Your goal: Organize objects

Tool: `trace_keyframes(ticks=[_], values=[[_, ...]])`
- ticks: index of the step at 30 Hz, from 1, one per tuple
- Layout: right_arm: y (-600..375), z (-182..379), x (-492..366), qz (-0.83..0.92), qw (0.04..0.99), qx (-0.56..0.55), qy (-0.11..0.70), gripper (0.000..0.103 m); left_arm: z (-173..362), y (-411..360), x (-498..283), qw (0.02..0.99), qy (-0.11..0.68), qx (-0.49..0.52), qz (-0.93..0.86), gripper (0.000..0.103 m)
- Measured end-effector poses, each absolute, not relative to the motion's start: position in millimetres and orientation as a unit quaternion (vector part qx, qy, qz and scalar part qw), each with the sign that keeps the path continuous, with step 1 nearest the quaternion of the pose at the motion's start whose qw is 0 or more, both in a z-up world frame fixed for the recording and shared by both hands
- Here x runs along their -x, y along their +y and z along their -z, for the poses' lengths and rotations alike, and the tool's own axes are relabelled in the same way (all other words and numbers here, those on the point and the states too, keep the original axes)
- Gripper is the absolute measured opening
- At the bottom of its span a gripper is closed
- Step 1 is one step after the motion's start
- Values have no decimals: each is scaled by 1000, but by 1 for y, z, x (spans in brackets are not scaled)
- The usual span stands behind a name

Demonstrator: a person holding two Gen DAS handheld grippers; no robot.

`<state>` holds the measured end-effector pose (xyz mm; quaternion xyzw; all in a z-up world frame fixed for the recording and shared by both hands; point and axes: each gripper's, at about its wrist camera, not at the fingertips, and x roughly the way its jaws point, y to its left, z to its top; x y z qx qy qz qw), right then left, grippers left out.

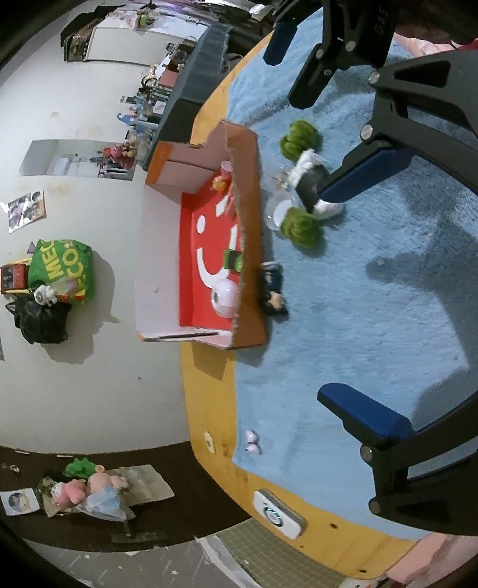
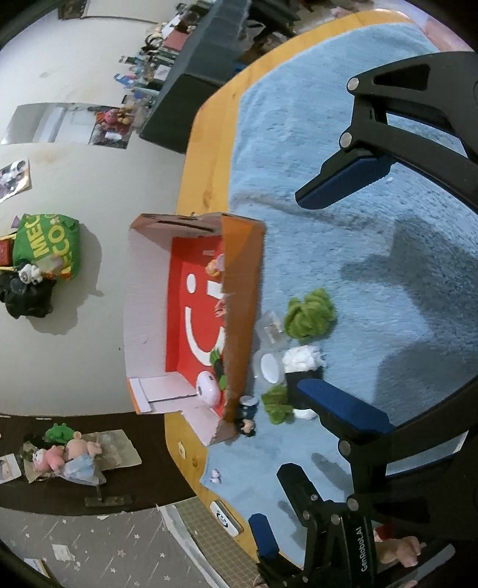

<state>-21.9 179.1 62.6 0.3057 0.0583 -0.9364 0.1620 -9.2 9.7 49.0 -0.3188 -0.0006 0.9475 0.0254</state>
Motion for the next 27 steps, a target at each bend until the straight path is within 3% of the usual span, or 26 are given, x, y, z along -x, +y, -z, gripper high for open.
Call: trace_keyframes(ticks=[27], values=[[183, -34, 28, 922, 158, -348, 54, 95, -33, 12, 9, 29, -9, 341, -940, 100]])
